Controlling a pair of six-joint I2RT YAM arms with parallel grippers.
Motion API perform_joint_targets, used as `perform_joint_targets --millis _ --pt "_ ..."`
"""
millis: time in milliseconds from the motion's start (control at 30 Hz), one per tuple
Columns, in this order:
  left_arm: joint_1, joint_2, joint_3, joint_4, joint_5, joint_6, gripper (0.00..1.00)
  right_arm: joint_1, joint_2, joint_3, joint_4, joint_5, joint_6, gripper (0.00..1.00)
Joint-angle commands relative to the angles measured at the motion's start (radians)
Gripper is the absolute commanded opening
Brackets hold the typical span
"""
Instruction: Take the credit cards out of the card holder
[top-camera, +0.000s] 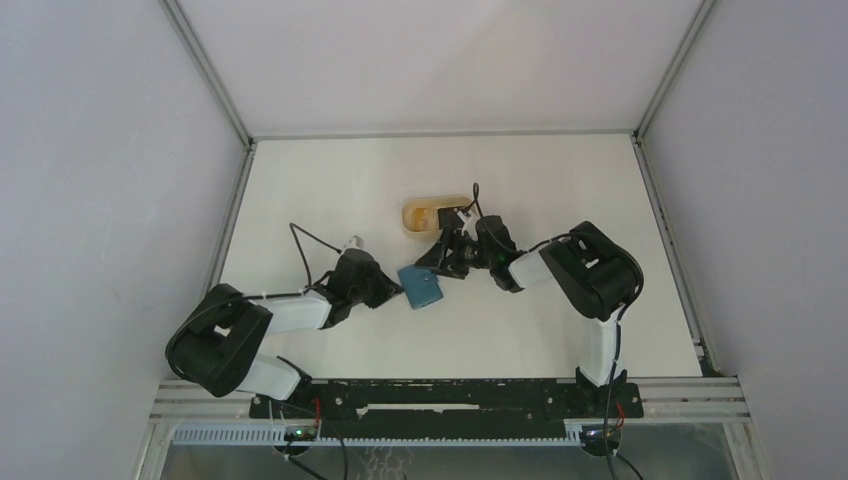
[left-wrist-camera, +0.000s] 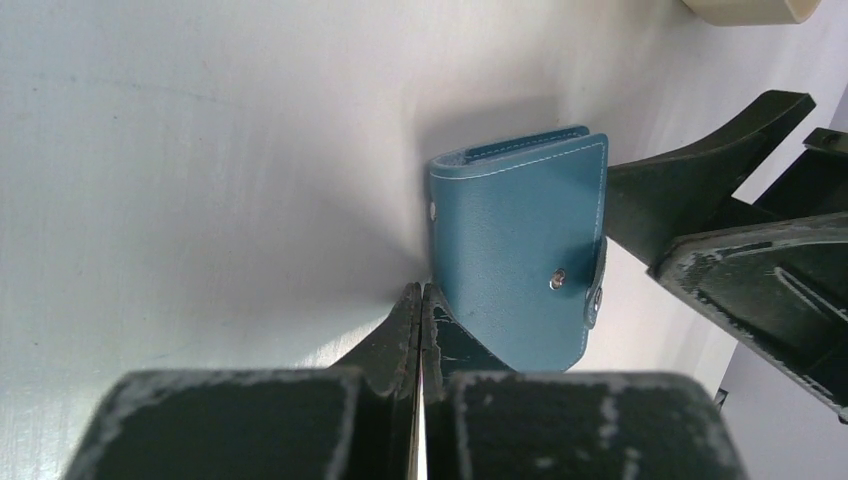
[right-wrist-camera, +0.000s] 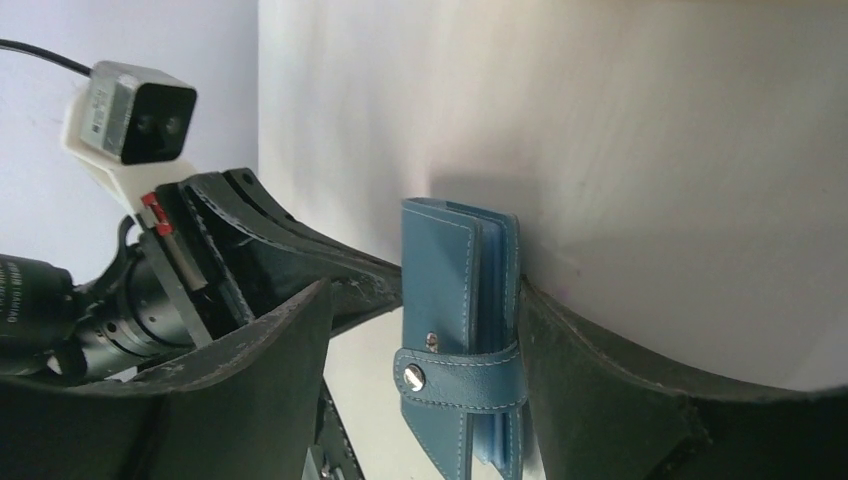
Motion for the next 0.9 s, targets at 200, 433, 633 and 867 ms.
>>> perform_joint_targets --millis 200,433,633,867 --pt "-0.007 0.037 0.029 -0.069 -0.053 0.022 0.0 0.029 -0.01 -0.011 -0.011 -0.022 -0.09 0.71" --pt "-0.006 0.036 0.028 -0.077 -0.056 0.022 0.0 0.025 -0.038 -0.058 0.018 0.008 -0.1 0.72" --pt "-0.007 0.039 0.024 -0.08 -0.057 0.027 0.0 -0.051 -0.129 -0.102 -0.023 0.033 -0.153 0.79" --pt "-0.008 0.036 0.017 -0.077 -0.055 0.025 0.0 -0.089 -0.21 -0.124 -0.108 0.039 -0.178 0.82"
